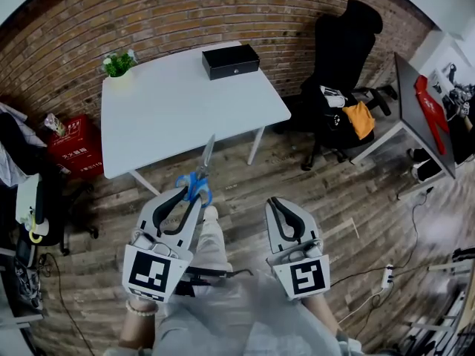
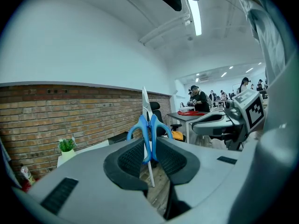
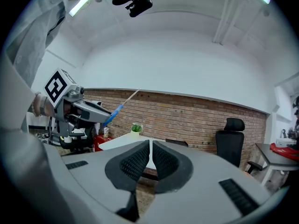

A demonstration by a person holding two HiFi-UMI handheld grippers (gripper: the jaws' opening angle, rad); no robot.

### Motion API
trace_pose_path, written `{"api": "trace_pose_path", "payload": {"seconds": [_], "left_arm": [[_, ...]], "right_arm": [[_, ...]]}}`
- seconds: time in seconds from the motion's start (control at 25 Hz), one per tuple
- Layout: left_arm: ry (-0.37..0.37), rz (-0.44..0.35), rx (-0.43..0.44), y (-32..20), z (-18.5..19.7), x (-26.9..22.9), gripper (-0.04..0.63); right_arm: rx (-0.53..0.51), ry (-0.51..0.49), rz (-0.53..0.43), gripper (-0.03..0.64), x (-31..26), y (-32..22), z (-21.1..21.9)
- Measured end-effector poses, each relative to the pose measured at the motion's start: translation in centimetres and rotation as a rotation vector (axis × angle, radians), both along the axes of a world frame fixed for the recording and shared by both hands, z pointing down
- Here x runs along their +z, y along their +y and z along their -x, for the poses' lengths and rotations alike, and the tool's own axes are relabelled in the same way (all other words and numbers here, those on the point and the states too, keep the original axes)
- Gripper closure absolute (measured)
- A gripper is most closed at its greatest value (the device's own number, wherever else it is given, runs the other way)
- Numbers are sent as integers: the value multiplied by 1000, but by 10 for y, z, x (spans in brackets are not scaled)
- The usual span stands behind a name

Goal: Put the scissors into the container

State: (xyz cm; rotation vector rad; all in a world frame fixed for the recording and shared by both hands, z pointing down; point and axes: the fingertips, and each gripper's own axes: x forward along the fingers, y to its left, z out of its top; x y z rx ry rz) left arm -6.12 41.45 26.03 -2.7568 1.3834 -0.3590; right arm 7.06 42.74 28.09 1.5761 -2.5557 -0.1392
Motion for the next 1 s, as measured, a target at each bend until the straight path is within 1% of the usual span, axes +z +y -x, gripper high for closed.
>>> {"api": "trace_pose_path", "payload": {"seconds": [0.2, 0.48, 0.72, 1.0], "left_arm": [[14, -12, 2, -24, 4, 0, 503], [26, -22, 38, -75, -1, 3, 503], [36, -17, 54, -137, 2, 3, 503], [45, 8, 79, -224, 2, -1, 503]], "right_arm": [[13, 10, 0, 569, 6, -19, 1], [34, 24, -22, 569, 1, -71, 2], [49, 26, -9, 569, 2, -131, 7], [65, 37, 11, 569, -2, -211, 13]]}}
